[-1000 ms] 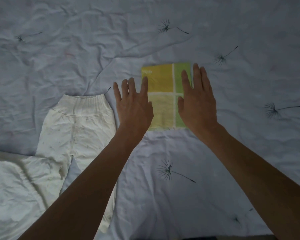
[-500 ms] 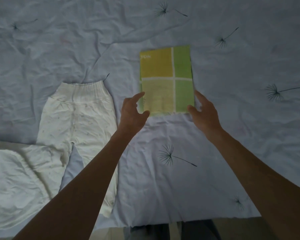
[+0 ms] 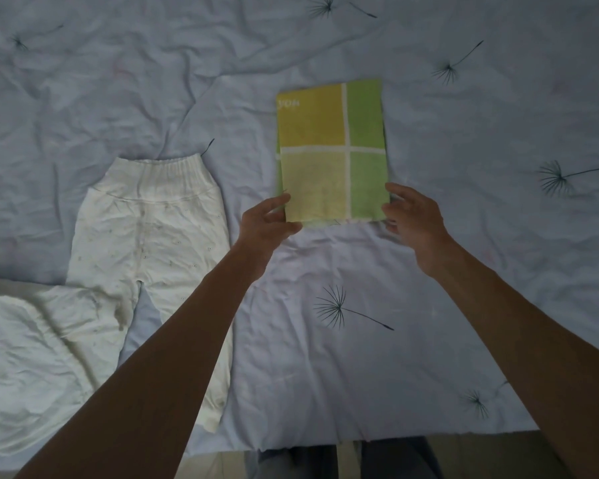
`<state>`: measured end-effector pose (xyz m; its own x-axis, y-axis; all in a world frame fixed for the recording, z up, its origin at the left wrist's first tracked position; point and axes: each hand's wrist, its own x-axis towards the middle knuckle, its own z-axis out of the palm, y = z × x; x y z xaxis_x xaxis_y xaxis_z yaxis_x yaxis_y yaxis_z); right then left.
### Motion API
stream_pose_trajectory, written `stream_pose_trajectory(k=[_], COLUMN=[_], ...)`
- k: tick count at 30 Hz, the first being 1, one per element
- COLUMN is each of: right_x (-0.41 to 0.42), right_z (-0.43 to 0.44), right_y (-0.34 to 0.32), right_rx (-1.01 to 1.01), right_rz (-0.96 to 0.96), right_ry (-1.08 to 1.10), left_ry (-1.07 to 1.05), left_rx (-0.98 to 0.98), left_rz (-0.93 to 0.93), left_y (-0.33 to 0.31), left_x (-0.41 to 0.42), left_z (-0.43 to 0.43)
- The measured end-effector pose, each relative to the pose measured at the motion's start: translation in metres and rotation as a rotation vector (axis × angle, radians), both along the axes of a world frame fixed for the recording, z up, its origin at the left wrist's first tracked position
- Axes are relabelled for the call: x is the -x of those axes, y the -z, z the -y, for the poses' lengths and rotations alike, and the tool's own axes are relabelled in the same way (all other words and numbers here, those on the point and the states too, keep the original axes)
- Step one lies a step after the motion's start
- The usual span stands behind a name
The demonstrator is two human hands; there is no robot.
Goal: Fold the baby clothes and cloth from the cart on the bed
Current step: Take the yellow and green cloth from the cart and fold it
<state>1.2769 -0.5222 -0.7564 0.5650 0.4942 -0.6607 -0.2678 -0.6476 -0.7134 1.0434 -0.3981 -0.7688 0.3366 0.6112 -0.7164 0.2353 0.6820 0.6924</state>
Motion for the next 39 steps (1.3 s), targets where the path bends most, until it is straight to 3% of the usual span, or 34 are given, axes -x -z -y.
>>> stream_pose_trajectory(k=[16,23,32,39], right_x=[-0.008,-0.008,-0.012,-0.016], right_z=[-0.002,-0.009,-0.013,-0.022], right_y=[0.014,0.013,0.022,0.027], right_rx=[-0.069,-0.093,-0.109,-0.129], right_rz=[-0.149,-0.273,-0.311,-0.342], right_ry=[0.101,0.167,0.111,0.102], left_ry=[-0.095,-0.038,-0.109,-0.049], left_rx=[0.111,0.121,0.193,0.145], left_rz=[0.045,-0.040,0.128,0.064], left_y=[0.006,0.002,-0.002,-0.006], left_x=[-0.010,-0.009,-0.022,-0.025], left_z=[0.001,-0.003,-0.008,-0.014])
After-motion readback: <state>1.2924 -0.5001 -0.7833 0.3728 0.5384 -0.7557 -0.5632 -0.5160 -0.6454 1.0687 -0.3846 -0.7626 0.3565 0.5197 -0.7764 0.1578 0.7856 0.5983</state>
